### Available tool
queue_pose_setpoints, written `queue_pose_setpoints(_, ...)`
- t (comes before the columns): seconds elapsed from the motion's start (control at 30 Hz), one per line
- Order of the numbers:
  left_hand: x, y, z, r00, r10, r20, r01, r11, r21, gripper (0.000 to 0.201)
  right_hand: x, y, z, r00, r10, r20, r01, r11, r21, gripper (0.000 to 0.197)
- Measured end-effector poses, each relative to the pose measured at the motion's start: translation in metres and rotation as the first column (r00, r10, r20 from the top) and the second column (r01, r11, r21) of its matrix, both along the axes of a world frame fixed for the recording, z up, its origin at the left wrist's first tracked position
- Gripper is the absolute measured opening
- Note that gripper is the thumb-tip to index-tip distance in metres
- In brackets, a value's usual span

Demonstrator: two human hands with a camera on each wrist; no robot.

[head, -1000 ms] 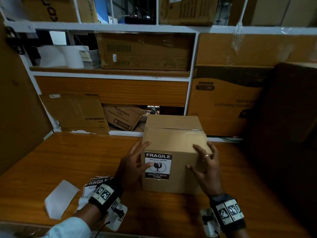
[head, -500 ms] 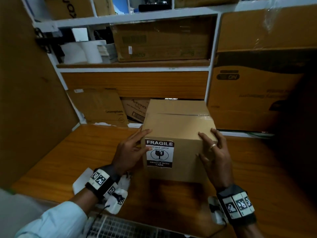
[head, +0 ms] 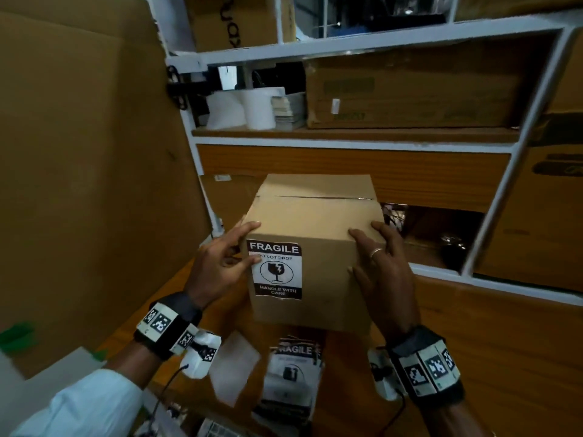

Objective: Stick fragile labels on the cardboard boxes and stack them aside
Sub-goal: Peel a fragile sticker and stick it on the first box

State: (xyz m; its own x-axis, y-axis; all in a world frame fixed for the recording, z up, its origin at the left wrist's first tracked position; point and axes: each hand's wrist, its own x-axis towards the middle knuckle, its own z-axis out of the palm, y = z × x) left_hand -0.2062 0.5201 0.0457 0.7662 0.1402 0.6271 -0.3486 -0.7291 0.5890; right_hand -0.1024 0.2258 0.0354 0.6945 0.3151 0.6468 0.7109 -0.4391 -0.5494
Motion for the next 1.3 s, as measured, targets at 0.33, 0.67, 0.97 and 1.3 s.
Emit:
queue_pose_setpoints(0.33,-0.021,0.191,-0.029,0.995,0.096,-0.031,-0.098,0.992,-0.077,0.070,-0.007,0.196,-0.015,0.996,0.069,-0.048,-0.074,0.991,-0.112,0.077)
queue_pose_setpoints(0.67,-0.014,0.306,-0.089,0.971,0.185,-0.151,-0.202,0.973,-0.110,0.068,-0.007,0.296,-0.054,0.968,0.129,-0.215,-0.175,0.961,-0.213,0.066)
queue_pose_setpoints(0.97,0.024,0.339,-0.091,0.931,0.334,-0.149,-0.353,0.928,-0.123,0.064,0.025,0.352,-0.054,0.969,0.132,-0.210,-0.179,0.958,-0.222,0.069)
queue_pose_setpoints(1.3,0.016,0.330,-0.094,0.899,0.389,-0.201,-0.406,0.913,-0.045,0.065,0.023,0.340,-0.059,0.934,0.255,-0.248,-0.314,0.920,-0.235,0.084)
